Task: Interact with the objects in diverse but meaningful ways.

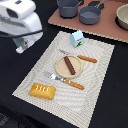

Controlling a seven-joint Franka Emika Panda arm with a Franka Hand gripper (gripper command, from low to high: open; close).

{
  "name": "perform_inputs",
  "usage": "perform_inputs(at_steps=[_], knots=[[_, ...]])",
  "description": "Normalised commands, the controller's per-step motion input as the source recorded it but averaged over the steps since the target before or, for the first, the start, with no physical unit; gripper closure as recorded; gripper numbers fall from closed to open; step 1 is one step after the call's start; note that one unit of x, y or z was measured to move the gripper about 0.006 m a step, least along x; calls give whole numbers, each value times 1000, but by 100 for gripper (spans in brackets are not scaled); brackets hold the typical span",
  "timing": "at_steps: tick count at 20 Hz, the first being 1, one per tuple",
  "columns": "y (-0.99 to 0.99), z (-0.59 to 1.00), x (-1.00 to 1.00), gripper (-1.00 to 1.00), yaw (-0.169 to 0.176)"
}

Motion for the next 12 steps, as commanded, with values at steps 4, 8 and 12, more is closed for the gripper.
perform_inputs(at_steps=[4, 8, 12], knots=[[168, 644, 949, 100, -59], [72, 424, 860, 100, -103], [-81, 0, 537, 100, -249]])
